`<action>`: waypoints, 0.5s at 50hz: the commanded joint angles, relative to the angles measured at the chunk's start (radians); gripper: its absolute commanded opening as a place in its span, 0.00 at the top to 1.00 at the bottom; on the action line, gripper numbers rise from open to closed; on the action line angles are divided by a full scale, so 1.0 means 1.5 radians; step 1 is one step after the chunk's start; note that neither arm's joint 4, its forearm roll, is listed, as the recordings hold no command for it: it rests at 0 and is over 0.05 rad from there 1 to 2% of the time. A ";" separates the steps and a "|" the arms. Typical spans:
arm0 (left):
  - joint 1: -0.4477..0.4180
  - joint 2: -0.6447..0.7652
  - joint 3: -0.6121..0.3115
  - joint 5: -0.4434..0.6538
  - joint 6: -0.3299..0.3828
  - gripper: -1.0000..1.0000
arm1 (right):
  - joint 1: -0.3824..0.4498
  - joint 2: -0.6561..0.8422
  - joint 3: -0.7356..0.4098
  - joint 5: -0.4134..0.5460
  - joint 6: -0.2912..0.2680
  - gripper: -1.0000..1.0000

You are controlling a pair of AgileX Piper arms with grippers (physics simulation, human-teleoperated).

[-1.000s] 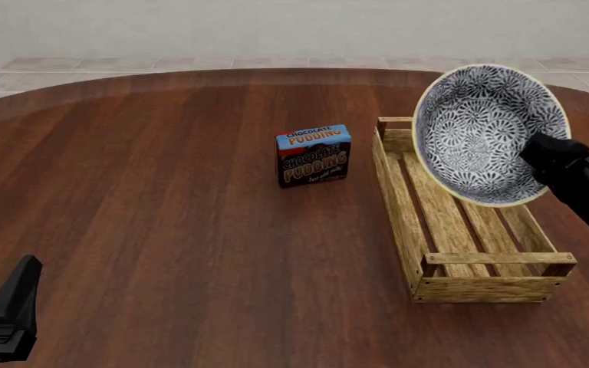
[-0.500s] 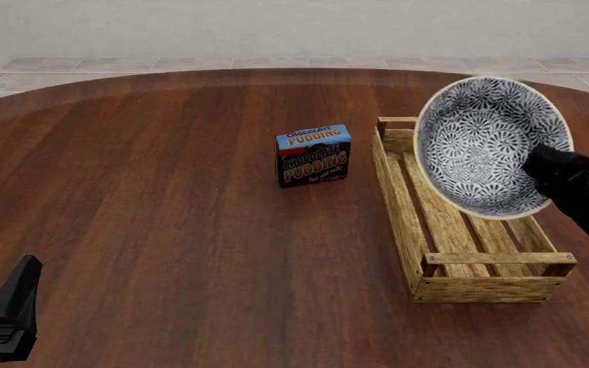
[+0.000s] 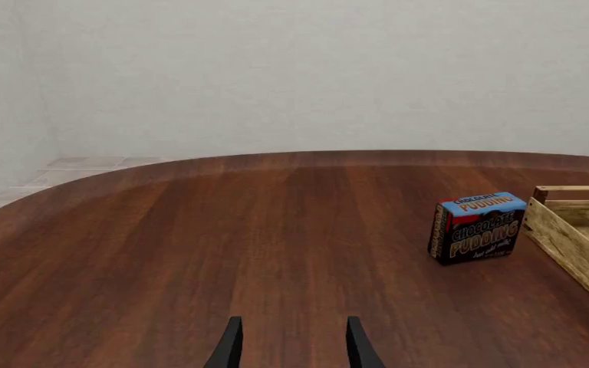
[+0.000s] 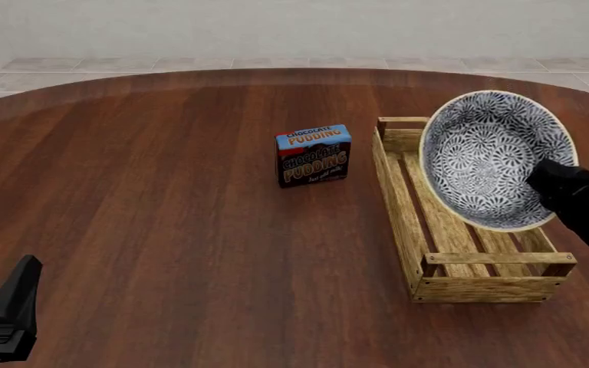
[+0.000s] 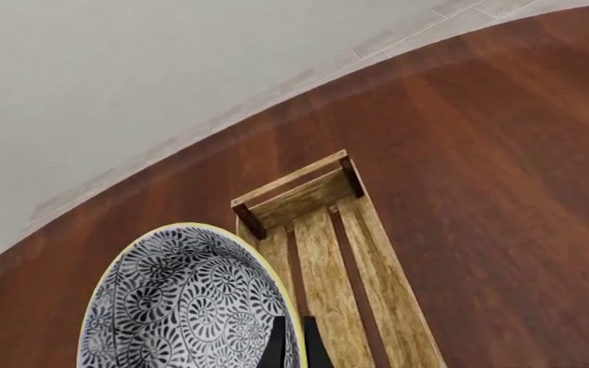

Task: Pick up the bowl on the left and put it in the tray.

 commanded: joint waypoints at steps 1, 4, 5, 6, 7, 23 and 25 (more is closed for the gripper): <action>0.000 0.000 0.000 0.000 0.000 0.00 | -0.002 -0.003 0.009 -0.004 0.009 1.00; 0.000 0.000 0.000 0.000 0.000 0.00 | -0.002 0.003 0.016 -0.009 0.012 1.00; 0.000 0.000 0.000 0.000 0.000 0.00 | -0.001 0.008 0.017 -0.010 0.018 1.00; 0.000 0.000 0.000 0.000 0.000 0.00 | -0.002 0.006 0.017 -0.010 0.016 1.00; 0.000 0.000 0.000 0.000 0.000 0.00 | -0.004 0.004 0.017 -0.008 0.015 1.00; 0.000 0.000 0.000 0.000 0.000 0.00 | -0.015 0.013 0.026 -0.019 0.025 1.00; 0.000 0.000 0.000 0.000 0.000 0.00 | -0.017 0.017 0.028 -0.025 0.025 1.00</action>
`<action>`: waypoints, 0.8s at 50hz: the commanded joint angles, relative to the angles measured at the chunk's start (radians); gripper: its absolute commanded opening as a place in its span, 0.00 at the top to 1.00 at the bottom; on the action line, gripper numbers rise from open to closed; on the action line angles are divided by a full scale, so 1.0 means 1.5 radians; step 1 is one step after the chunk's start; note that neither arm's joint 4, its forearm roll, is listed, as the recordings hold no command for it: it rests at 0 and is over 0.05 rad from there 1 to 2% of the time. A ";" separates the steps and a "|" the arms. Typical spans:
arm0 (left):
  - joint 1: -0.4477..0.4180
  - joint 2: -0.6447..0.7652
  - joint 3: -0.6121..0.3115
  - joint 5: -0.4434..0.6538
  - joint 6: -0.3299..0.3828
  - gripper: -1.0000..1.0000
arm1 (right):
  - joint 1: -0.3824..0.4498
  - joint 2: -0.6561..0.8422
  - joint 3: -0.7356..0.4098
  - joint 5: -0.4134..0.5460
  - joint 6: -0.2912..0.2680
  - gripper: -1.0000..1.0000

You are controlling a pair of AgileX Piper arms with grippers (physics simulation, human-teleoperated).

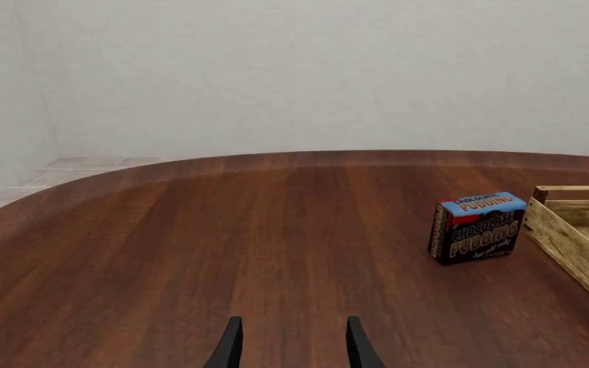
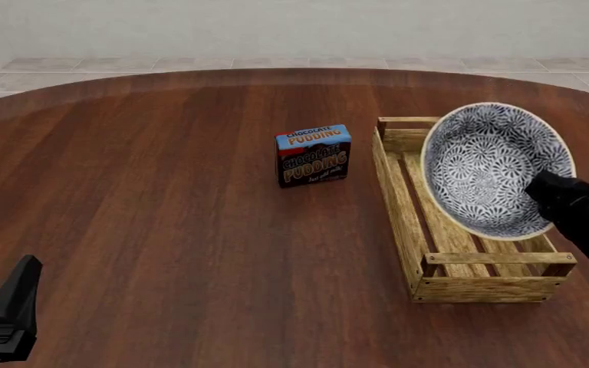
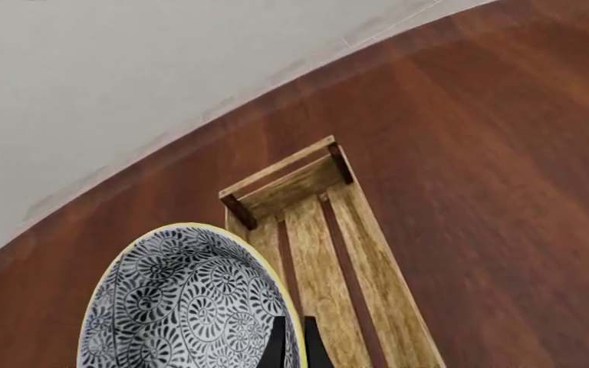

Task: Pick up the bowl on the left and put it in the tray.

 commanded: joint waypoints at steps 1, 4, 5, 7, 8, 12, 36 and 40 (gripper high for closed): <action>0.000 0.000 0.000 0.000 0.000 0.00 | -0.007 0.010 0.006 -0.016 0.012 1.00; 0.000 0.000 0.000 0.000 0.000 0.00 | -0.009 0.018 0.007 -0.022 0.015 1.00; 0.000 0.000 0.000 0.000 0.000 0.00 | -0.011 0.017 0.007 -0.022 0.014 1.00; 0.000 0.000 0.000 0.000 0.000 0.00 | -0.012 0.019 0.006 -0.023 0.016 1.00; 0.000 0.000 0.000 0.000 0.000 0.00 | -0.012 0.019 0.006 -0.023 0.016 1.00; 0.000 0.000 0.000 0.000 0.000 0.00 | -0.014 0.025 0.008 -0.029 0.017 1.00; 0.000 0.000 0.000 0.000 0.000 0.00 | -0.023 0.053 -0.001 -0.049 0.017 1.00; 0.000 0.000 0.000 0.000 0.000 0.00 | -0.023 0.065 0.000 -0.058 0.018 1.00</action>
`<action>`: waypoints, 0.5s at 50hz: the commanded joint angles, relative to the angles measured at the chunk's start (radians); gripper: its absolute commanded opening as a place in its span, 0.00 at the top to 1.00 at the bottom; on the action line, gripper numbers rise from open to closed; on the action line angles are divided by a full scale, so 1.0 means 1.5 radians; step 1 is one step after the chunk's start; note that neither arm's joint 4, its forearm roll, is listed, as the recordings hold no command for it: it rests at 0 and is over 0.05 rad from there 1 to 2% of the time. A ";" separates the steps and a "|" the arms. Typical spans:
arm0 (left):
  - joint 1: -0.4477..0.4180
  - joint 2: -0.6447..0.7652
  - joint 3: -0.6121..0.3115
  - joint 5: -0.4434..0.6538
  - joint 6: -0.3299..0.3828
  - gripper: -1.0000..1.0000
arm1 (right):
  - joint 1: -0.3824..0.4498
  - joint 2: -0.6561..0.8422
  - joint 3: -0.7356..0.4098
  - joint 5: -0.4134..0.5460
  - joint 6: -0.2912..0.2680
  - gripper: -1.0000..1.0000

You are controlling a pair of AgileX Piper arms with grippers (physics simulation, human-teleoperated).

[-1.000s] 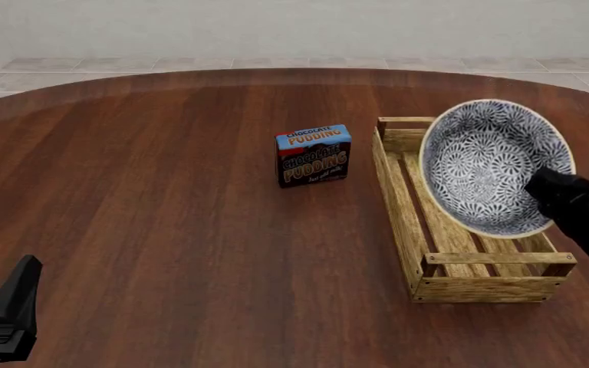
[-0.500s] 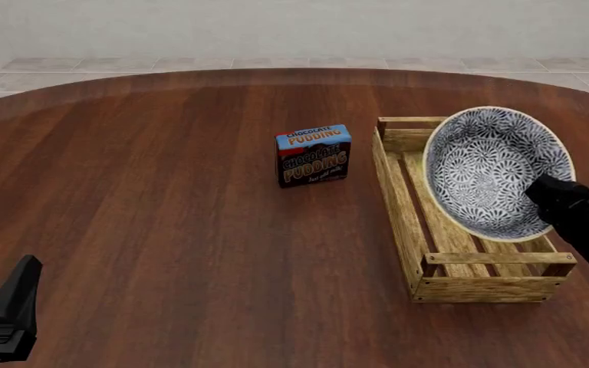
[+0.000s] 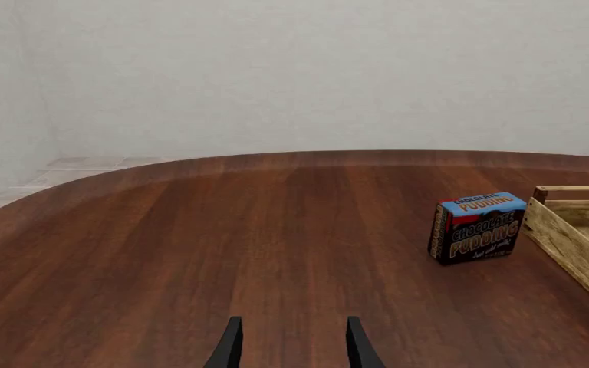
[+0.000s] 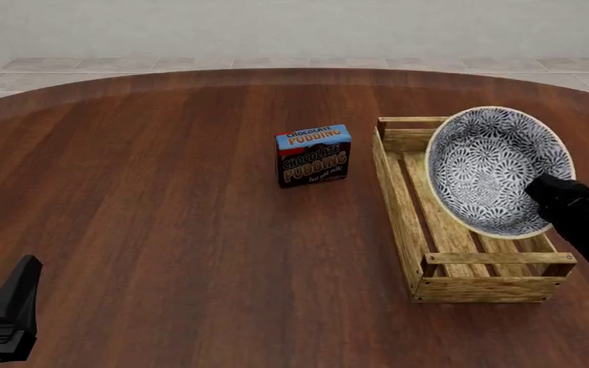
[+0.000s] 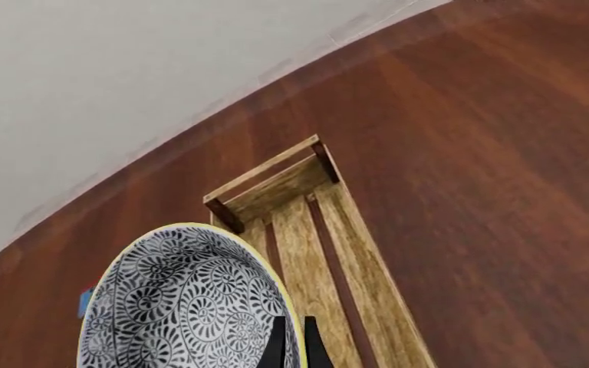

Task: Pick up the bowl on the left and put it in the tray.

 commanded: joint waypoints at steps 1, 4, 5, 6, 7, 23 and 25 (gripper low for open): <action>0.000 0.000 0.000 0.000 0.000 0.00 | -0.002 0.017 -0.004 -0.016 0.006 1.00; 0.000 0.000 0.000 0.000 0.000 0.00 | -0.001 0.029 -0.002 -0.025 0.005 1.00; 0.000 0.000 0.000 0.000 0.000 0.00 | -0.001 0.031 -0.002 -0.026 0.004 1.00; 0.000 0.000 0.000 0.000 0.000 0.00 | -0.001 0.033 -0.002 -0.027 0.004 1.00; 0.000 0.000 0.000 0.000 0.000 0.00 | -0.001 0.036 -0.002 -0.029 0.005 1.00; 0.000 0.000 0.000 0.000 0.000 0.00 | -0.005 0.059 -0.002 -0.045 0.002 1.00; 0.000 0.000 0.000 0.000 0.000 0.00 | -0.005 0.060 -0.001 -0.046 0.001 1.00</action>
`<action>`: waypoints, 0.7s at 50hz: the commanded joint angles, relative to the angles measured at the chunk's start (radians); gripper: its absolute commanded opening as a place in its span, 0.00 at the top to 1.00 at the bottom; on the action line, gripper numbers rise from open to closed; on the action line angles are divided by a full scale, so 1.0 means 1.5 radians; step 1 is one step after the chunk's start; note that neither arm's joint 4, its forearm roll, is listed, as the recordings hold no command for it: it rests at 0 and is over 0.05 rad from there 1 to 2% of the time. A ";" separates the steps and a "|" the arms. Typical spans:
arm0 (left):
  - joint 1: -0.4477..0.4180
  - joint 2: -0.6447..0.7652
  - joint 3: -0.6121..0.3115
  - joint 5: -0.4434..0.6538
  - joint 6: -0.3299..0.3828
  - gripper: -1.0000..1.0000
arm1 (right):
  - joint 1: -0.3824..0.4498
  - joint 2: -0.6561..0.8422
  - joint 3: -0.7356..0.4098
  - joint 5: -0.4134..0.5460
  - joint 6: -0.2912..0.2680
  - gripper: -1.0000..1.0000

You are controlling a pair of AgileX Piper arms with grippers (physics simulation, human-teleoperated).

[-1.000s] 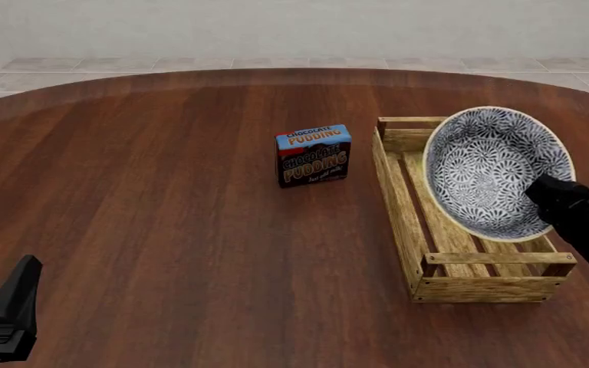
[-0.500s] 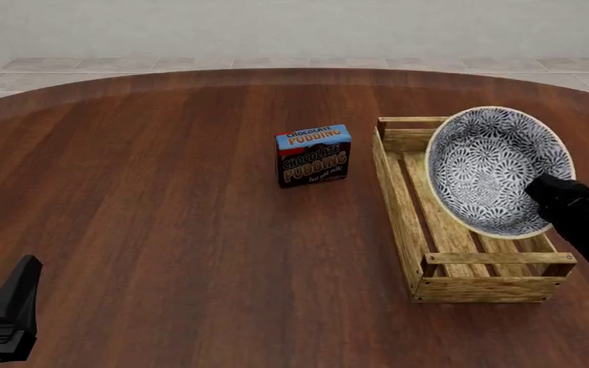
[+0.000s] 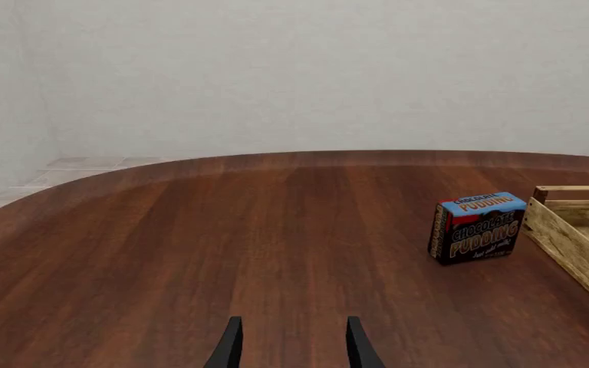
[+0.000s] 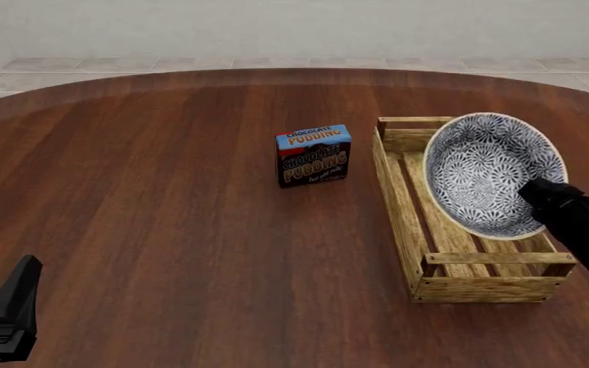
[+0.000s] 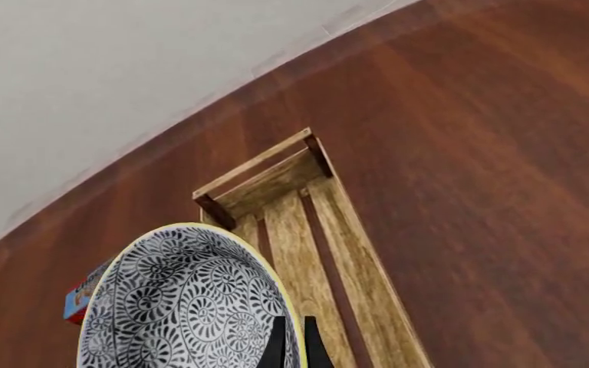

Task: Pick up the bowl on the left and put it in the tray.

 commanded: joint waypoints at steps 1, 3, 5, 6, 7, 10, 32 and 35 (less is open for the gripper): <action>0.000 0.000 0.000 0.000 0.000 0.00 | -0.002 0.011 -0.003 -0.011 0.004 1.00; 0.000 0.000 0.000 0.000 0.000 0.00 | -0.002 0.012 -0.003 -0.012 0.004 1.00; 0.000 0.000 0.000 0.000 0.000 0.00 | -0.002 0.018 -0.002 -0.017 0.004 1.00; 0.000 0.000 0.000 0.000 0.000 0.00 | -0.003 0.019 -0.002 -0.018 0.003 1.00; 0.000 0.000 0.000 0.000 0.000 0.00 | -0.003 0.023 -0.001 -0.020 0.003 1.00; 0.000 0.000 0.000 0.000 0.000 0.00 | -0.003 0.025 -0.001 -0.022 0.001 1.00; 0.000 0.000 0.000 0.000 0.000 0.00 | -0.005 0.054 -0.001 -0.043 0.001 1.00; 0.000 0.000 0.000 0.000 0.000 0.00 | -0.005 0.058 -0.001 -0.046 0.000 1.00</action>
